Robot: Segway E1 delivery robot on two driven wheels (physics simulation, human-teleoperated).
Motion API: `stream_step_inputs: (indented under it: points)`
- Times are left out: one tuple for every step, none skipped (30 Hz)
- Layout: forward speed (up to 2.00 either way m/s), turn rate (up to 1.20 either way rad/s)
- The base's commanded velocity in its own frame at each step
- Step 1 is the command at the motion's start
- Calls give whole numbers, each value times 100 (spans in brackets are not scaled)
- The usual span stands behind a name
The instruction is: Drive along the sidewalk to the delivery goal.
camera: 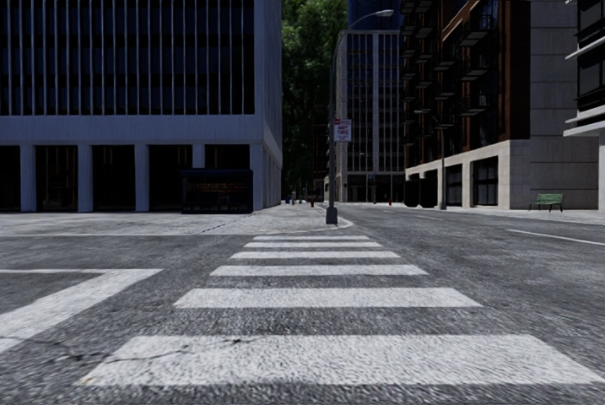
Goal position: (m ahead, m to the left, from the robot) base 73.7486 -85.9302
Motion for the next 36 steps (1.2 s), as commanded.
stream_step_inputs:
  points:
    - [200,0]
    - [200,0]
    - [200,0]
    - [200,0]
    - [200,0]
    - [200,0]
    - [200,0]
    - [200,0]
    - [200,0]
    - [200,0]
    - [200,0]
    - [200,0]
    - [200,0]
    - [200,0]
    - [200,0]
    - [200,0]
    - [200,0]
    - [200,0]
    - [200,0]
    - [200,0]
    - [200,0]
    - [200,0]
    - [200,0]
    - [200,0]
    - [200,0]
    - [200,0]
    - [200,0]
    - [200,0]
    - [200,0]
    - [200,0]
    - [200,0]
    - [200,0]
    - [200,0]
    - [200,0]
    - [200,0]
    - [200,0]
